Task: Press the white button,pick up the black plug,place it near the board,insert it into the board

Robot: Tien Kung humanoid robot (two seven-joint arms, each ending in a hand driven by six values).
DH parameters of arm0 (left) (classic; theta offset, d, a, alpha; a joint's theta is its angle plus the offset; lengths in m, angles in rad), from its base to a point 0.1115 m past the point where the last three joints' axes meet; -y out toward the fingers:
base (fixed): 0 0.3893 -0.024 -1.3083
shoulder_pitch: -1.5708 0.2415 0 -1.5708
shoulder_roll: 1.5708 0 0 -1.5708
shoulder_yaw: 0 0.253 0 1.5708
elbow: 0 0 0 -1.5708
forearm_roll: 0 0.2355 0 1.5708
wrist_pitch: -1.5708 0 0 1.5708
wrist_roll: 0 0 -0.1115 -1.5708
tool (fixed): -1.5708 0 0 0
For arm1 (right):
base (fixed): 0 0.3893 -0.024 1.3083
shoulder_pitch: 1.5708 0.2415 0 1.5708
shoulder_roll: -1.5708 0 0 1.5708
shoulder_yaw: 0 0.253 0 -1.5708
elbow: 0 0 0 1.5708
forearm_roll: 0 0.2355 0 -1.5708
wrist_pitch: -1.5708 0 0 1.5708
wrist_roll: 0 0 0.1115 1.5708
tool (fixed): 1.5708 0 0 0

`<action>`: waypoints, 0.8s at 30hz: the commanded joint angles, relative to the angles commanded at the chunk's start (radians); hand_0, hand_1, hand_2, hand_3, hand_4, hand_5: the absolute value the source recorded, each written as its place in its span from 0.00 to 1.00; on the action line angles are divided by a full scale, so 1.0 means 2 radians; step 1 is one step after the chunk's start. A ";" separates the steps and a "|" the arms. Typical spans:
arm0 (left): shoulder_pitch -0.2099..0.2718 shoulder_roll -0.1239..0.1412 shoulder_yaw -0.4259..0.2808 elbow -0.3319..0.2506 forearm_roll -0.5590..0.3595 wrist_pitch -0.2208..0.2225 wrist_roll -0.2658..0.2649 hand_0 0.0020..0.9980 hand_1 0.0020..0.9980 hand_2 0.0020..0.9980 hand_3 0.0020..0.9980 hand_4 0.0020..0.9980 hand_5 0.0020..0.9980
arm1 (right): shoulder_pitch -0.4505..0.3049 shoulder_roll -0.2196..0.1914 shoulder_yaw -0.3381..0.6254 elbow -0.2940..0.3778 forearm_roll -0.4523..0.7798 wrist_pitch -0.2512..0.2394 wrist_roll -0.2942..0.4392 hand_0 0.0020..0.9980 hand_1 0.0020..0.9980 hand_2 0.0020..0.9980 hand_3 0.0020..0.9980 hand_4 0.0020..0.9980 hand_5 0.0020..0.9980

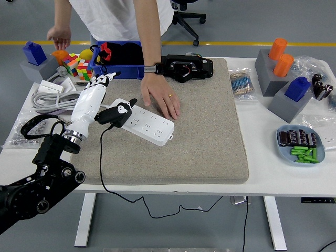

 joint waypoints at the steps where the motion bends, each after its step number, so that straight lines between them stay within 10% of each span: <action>1: 0.003 -0.002 -0.011 0.002 -0.004 0.002 -0.004 1.00 1.00 0.98 0.94 0.86 0.75 | 0.000 0.000 0.000 0.000 0.000 0.000 0.000 0.62 0.59 0.58 0.58 0.65 0.36; 24: 0.057 -0.014 -0.224 -0.029 0.007 -0.024 0.045 1.00 1.00 0.95 0.89 0.85 0.71 | 0.002 -0.001 0.009 -0.001 -0.005 0.004 -0.007 0.62 0.59 0.58 0.58 0.65 0.36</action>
